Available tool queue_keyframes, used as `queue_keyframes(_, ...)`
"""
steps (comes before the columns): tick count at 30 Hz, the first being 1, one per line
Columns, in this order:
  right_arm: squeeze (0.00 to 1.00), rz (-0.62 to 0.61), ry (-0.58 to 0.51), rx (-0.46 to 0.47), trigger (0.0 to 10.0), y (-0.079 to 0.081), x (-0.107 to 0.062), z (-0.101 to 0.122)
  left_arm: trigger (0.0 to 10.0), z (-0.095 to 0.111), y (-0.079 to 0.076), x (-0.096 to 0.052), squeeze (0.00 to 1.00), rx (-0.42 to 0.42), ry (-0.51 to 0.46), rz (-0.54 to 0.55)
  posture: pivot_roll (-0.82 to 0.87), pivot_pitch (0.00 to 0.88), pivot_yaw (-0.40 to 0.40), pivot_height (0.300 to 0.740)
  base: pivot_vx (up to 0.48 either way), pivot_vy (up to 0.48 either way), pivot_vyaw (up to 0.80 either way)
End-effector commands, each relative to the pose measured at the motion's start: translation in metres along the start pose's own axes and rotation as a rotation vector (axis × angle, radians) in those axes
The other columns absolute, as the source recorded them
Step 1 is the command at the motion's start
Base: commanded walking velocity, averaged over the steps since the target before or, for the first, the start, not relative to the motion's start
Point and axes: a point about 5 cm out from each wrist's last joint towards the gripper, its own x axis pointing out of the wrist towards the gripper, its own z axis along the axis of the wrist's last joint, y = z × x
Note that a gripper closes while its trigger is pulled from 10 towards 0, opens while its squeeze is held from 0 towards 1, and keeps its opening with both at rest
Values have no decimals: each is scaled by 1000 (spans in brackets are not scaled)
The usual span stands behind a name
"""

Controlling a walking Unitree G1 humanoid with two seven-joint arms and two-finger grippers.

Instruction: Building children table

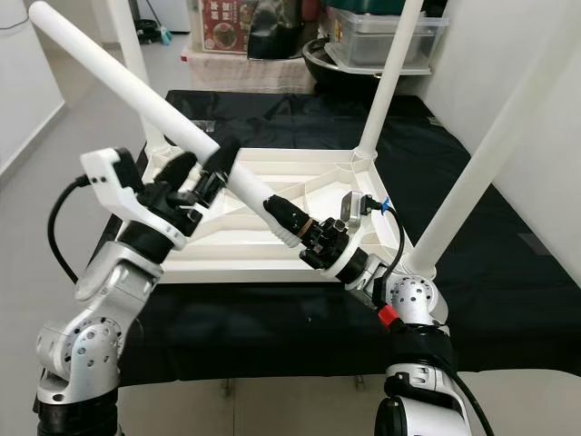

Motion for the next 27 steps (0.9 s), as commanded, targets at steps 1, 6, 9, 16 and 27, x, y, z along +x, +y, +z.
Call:
queue_keyframes(1, 0, 1, -25, 3, 0, 1, -5, 1, 10000, -3, 3, -1, 0, -33, 12, 18, 26, 66, -65, 740, 0, 0, 0)
queue_keyframes(6, 0, -28, -44, -10, 0, -1, -8, 5, 10000, -5, -4, -6, 0, -37, 30, -6, 27, 67, -66, 740, 0, 0, 0)
queue_keyframes(9, 0, -29, -50, -14, 0, -1, -9, 8, 10000, -7, -6, -9, 0, -49, 46, -12, 28, 67, -68, 740, 0, 0, 0)
queue_keyframes(16, 0, 9, -51, -8, 0, 5, -11, 11, 10000, -2, 0, -9, 0, -95, 27, 4, 28, 66, -71, 740, 0, 0, 0)
queue_keyframes(27, 0, 116, 15, 35, 0, 17, -8, -3, 10000, 8, 9, -4, 0, -86, -6, 18, 24, 58, -69, 740, 0, 0, 0)
